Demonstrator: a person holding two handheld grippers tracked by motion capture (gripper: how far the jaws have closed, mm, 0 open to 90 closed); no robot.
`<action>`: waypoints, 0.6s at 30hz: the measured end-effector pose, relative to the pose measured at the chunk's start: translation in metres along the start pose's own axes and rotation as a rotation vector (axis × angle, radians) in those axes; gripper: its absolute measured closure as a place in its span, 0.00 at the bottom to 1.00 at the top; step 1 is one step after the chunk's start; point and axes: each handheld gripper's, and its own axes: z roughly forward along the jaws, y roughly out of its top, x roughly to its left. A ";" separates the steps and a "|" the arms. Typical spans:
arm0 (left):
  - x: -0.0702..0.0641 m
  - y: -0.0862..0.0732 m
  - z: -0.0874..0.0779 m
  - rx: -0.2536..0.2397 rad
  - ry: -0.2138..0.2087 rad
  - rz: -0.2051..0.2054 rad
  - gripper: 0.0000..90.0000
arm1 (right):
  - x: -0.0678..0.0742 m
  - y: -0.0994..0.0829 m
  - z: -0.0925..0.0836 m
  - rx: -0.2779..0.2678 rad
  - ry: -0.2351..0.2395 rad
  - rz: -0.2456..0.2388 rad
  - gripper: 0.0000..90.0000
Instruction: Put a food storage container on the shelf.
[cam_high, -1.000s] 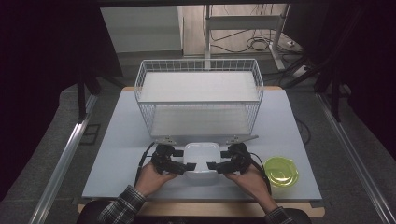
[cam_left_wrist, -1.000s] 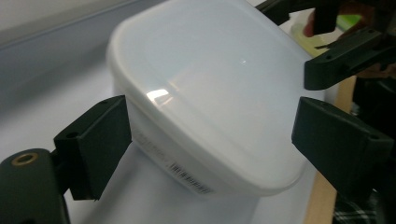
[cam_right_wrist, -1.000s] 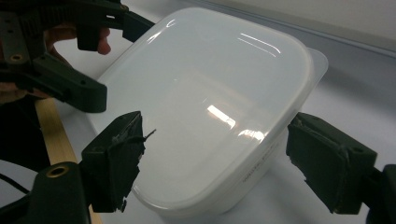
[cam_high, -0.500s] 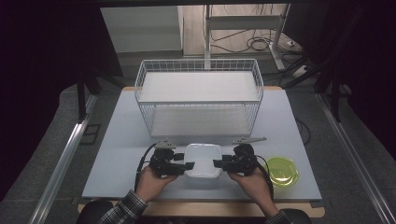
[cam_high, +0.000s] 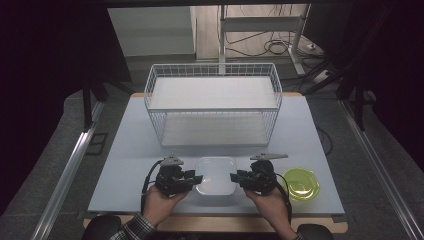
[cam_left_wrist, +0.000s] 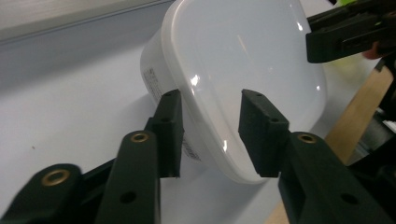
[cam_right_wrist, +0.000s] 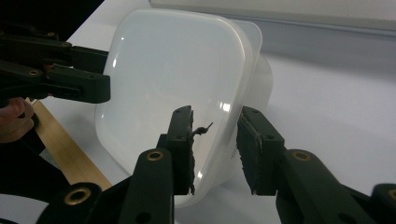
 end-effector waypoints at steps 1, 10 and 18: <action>0.000 -0.001 -0.001 -0.005 -0.003 -0.009 0.70 | 0.000 -0.001 0.000 0.002 0.002 0.007 0.76; 0.000 -0.004 -0.002 -0.019 -0.008 -0.048 0.73 | 0.000 -0.003 -0.002 0.000 0.005 0.028 0.79; 0.000 -0.002 -0.003 -0.051 0.043 -0.041 0.79 | 0.005 -0.003 -0.001 -0.034 -0.028 0.024 0.83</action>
